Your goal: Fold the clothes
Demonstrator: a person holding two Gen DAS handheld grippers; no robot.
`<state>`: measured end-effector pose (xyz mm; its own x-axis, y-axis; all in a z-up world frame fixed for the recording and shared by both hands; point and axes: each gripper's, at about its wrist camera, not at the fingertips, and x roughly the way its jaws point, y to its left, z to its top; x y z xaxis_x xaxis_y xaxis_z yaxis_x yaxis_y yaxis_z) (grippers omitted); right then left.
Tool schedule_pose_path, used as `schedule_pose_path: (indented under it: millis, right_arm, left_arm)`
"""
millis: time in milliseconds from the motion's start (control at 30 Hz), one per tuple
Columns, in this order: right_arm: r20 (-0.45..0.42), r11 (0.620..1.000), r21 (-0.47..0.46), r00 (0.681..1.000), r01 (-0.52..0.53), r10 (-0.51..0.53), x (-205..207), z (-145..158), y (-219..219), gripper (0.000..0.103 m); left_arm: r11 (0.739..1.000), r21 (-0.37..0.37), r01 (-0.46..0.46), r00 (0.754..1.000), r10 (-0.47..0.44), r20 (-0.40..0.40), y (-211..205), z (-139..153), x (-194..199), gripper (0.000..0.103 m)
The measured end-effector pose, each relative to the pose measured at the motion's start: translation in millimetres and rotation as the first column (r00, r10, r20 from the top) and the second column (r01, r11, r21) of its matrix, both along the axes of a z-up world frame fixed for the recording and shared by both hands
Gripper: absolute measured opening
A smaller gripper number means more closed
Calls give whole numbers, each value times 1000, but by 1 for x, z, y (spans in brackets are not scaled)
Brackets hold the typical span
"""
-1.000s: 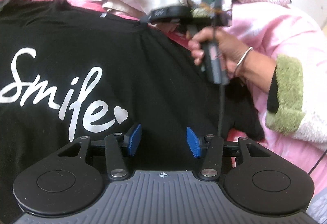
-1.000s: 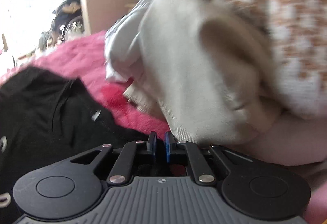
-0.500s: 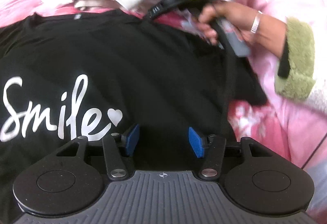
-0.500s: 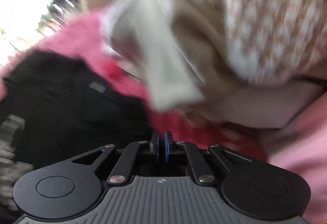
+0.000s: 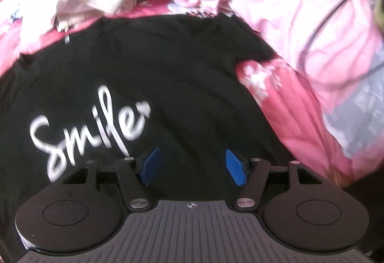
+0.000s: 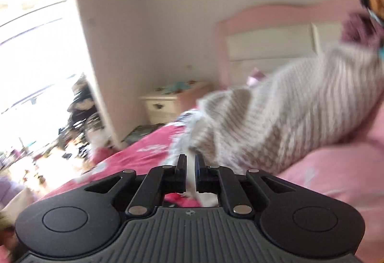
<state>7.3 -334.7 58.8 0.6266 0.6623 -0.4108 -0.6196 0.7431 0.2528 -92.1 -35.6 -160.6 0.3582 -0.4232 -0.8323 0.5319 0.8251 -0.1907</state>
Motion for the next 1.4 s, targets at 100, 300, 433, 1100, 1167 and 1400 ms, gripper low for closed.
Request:
schedule_pose_path:
  millis: [100, 300, 433, 1100, 1167, 1400]
  right_arm:
    - [-171, 992, -54, 980, -110, 100, -19, 18, 5, 29]
    - [-626, 986, -123, 779, -109, 8, -36, -123, 45, 30]
    - [-743, 981, -164, 642, 102, -191, -29, -206, 31, 27]
    - [-587, 940, -261, 737, 222, -337, -22, -242, 16, 0]
    - [-545, 930, -302, 762, 211, -350, -24, -245, 23, 0]
    - [-669, 972, -167, 705, 165, -235, -34, -238, 18, 5]
  left_arm:
    - [999, -37, 18, 1000, -19, -5, 6, -6, -17, 62]
    - [989, -93, 113, 993, -112, 22, -7, -6, -53, 62]
    - [971, -130, 199, 980, -198, 26, -22, -4, -81, 62]
    - [898, -137, 417, 900, -429, -74, -83, -43, -129, 56]
    - [895, -130, 426, 896, -437, -72, -84, -44, -131, 56]
    - [896, -136, 422, 899, -434, -68, -81, -43, -133, 56]
